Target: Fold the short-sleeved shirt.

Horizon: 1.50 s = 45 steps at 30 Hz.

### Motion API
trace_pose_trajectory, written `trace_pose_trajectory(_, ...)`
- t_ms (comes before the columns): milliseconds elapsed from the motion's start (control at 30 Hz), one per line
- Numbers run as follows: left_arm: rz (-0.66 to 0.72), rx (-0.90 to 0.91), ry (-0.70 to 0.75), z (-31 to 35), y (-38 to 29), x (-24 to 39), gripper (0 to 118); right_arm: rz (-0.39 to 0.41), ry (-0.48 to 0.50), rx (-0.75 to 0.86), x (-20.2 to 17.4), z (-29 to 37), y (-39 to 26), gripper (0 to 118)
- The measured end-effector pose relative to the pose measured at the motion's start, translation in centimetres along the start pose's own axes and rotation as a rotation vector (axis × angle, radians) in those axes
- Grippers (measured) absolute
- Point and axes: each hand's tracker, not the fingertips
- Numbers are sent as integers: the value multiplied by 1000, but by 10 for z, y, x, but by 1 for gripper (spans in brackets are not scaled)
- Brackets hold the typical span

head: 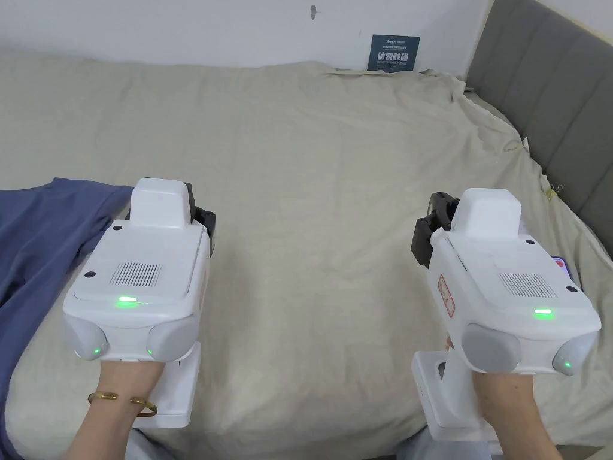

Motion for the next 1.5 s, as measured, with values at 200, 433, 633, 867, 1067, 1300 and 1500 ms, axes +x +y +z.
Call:
trace_pose_trajectory(200, -4, 2, -5, 0, 1, 1, 0, 0, 1, 0, 2, -1, -1, 0)
trace_pose_trajectory(433, -4, 4, -11, 0, 2, 3, 0, 1, 3, -2, 3, 0, -1, 0)
trace_pose_trajectory(633, -8, 6, -10, 0, 3, 2, 0, 2, 3, -5, 4, 0, 0, 0)
trace_pose_trajectory(867, 6, 10, 12, 3, 4, -8, 0, 18, 20, -8, -6, -4, 1, 0)
trace_pose_trajectory(1067, 14, 1, 80, 12, -1, -38, 0, 43, 122, -7, -44, -12, 3, 0)
trace_pose_trajectory(1300, 20, -18, 228, 35, -8, -89, 0, 57, 289, -9, -107, -23, 7, 0)
trace_pose_trajectory(1500, 40, -34, 336, 62, -15, -130, 0, 68, 431, -8, -160, -22, 13, 0)
